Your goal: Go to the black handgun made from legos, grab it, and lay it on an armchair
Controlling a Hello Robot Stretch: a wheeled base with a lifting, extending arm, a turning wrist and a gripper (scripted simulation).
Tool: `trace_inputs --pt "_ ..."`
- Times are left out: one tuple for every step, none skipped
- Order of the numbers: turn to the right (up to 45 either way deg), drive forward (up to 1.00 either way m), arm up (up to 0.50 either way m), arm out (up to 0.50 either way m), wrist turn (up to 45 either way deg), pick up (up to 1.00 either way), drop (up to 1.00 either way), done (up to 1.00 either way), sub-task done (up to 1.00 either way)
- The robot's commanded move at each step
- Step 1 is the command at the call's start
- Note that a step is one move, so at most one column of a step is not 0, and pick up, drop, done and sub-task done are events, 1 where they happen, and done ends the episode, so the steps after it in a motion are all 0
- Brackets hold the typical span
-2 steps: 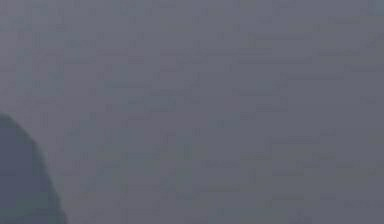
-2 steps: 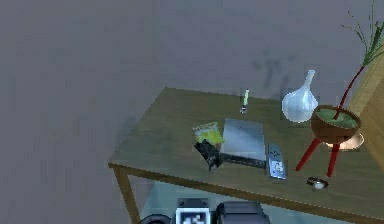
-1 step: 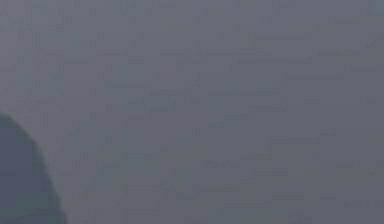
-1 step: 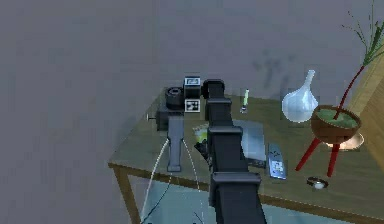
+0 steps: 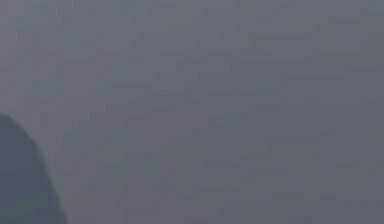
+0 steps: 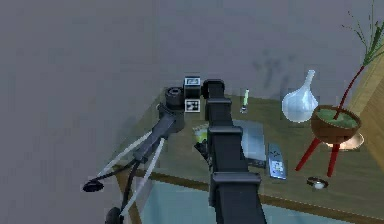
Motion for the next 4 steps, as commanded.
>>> trace_inputs --pt "0.0 0.0 0.0 0.0 45.0 0.0 0.0 0.0 0.0" --pt "0.0 0.0 0.0 0.0 45.0 0.0 0.0 0.0 0.0" --pt "0.0 0.0 0.0 0.0 45.0 0.0 0.0 0.0 0.0" --pt "0.0 0.0 0.0 0.0 33.0 0.0 0.0 0.0 0.0"
